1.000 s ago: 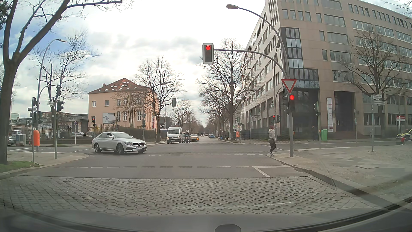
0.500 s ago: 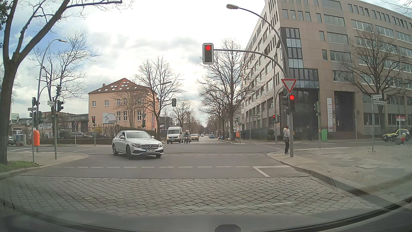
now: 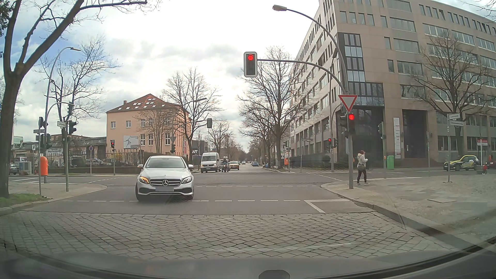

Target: Follow the waypoints while adhering to traffic rules and regulations

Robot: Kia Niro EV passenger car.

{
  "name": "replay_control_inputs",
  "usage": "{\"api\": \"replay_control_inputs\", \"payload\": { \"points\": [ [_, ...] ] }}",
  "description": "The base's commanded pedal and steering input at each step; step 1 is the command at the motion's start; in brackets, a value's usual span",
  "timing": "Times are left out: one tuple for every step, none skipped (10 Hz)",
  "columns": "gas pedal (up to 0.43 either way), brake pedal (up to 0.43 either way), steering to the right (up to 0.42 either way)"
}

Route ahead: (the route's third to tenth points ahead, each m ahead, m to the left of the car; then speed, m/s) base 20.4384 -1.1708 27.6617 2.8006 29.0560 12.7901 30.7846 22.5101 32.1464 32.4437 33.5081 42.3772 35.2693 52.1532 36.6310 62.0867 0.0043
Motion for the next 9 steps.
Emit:
{"api": "replay_control_inputs", "payload": {
  "points": [
    [0.0,0.341,-0.026],
    [0.0,0.341,-0.026],
    [0.0,0.341,-0.026],
    [0.0,0.341,-0.026],
    [0.0,0.341,-0.026],
    [0.0,0.341,-0.026],
    [0.0,0.341,-0.026],
    [0.0,0.341,-0.026],
    [0.0,0.341,-0.026]
  ]
}}
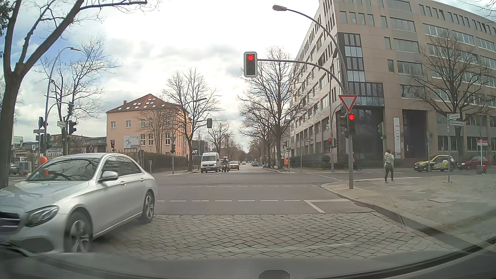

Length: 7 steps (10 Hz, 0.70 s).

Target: Follow the waypoints while adhering to traffic rules and regulations

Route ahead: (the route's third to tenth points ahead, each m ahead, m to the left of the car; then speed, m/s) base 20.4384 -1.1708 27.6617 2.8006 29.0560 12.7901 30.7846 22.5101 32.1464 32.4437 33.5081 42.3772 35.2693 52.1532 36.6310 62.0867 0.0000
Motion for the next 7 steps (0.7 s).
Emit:
{"api": "replay_control_inputs", "payload": {
  "points": [
    [0.0,0.341,-0.026],
    [0.0,0.341,-0.026],
    [0.0,0.341,-0.026],
    [0.0,0.341,-0.026],
    [0.0,0.341,-0.026],
    [0.0,0.341,-0.026],
    [0.0,0.341,-0.026]
  ]
}}
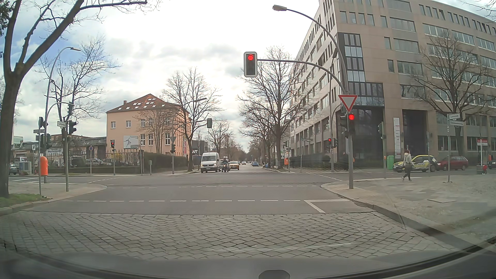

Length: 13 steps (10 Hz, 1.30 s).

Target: Follow the waypoints while adhering to traffic rules and regulations

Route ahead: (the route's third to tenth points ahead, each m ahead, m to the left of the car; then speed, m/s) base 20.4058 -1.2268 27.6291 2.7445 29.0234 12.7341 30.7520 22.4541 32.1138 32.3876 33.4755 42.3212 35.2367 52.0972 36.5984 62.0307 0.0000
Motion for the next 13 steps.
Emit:
{"api": "replay_control_inputs", "payload": {
  "points": [
    [0.0,0.341,-0.026],
    [0.0,0.341,-0.026],
    [0.0,0.341,-0.026],
    [0.0,0.341,-0.026],
    [0.0,0.341,-0.026],
    [0.0,0.341,-0.026],
    [0.0,0.341,-0.026],
    [0.0,0.341,-0.026],
    [0.0,0.341,-0.026],
    [0.0,0.341,-0.026],
    [0.0,0.341,-0.026],
    [0.0,0.341,-0.026],
    [0.0,0.341,-0.026]
  ]
}}
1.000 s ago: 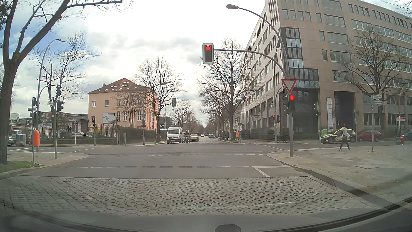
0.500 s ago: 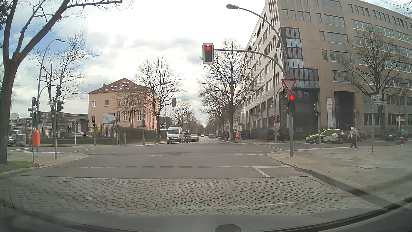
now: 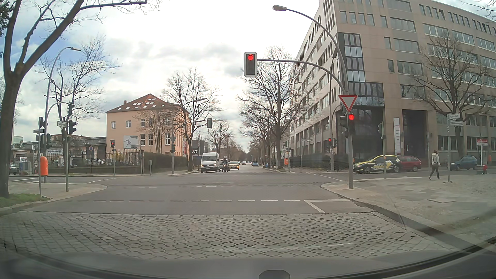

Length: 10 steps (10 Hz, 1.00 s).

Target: Follow the waypoints while adhering to traffic rules and regulations

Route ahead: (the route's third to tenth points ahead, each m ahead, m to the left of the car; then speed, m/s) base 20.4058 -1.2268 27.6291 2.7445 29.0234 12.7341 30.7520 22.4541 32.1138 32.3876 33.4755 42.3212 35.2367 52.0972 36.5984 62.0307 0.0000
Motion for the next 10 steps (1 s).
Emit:
{"api": "replay_control_inputs", "payload": {
  "points": [
    [0.0,0.341,-0.026],
    [0.0,0.341,-0.026],
    [0.0,0.341,-0.026],
    [0.0,0.341,-0.026],
    [0.0,0.341,-0.026],
    [0.0,0.341,-0.026],
    [0.0,0.341,-0.026],
    [0.0,0.341,-0.026],
    [0.0,0.341,-0.026],
    [0.0,0.341,-0.026]
  ]
}}
